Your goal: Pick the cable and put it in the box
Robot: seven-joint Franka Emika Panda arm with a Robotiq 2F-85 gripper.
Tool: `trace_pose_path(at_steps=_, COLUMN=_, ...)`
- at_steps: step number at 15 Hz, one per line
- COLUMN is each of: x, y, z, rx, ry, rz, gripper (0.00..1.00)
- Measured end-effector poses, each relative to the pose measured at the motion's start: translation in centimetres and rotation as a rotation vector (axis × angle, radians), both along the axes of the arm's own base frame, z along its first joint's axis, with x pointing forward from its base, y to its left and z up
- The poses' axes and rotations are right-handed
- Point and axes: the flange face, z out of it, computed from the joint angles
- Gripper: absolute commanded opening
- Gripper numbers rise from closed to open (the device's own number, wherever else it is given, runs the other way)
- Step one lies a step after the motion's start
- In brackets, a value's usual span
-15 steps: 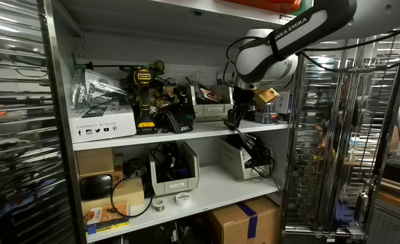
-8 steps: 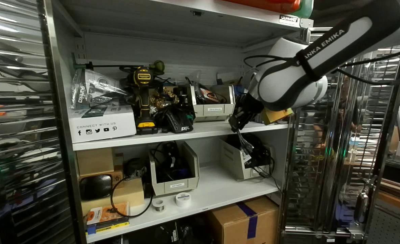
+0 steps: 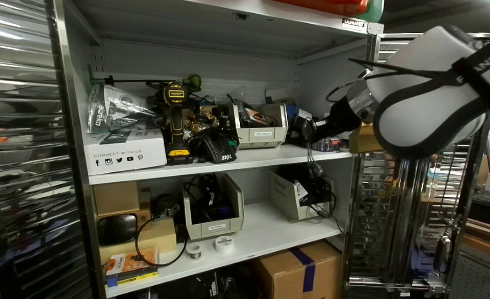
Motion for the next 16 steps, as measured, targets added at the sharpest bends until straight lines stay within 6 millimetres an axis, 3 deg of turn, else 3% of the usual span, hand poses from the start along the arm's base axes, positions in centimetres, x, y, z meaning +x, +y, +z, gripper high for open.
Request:
trace_pose_path(at_steps=2, x=-1.6, y=0.3, z=3.2, rx=0.041, ry=-0.076, rz=-0.039, gripper=0.2)
trace_pose_path(at_steps=4, x=-1.9, y=0.7, z=6.2, rx=0.075, ry=-0.152, rz=-0.077, gripper=0.2)
trace_pose_path(at_steps=8, x=1.3, y=0.1, z=10.8, rx=0.119, ry=-0.266, rz=-0.17, gripper=0.2)
trace_pose_path(at_steps=13, x=6.3, y=-2.4, z=12.6, rx=0.137, ry=-0.31, rz=-0.24, gripper=0.2)
trace_pose_path(at_steps=16, x=8.4, y=-2.0, z=12.8, rx=0.142, ry=-0.316, rz=-0.243, gripper=0.21)
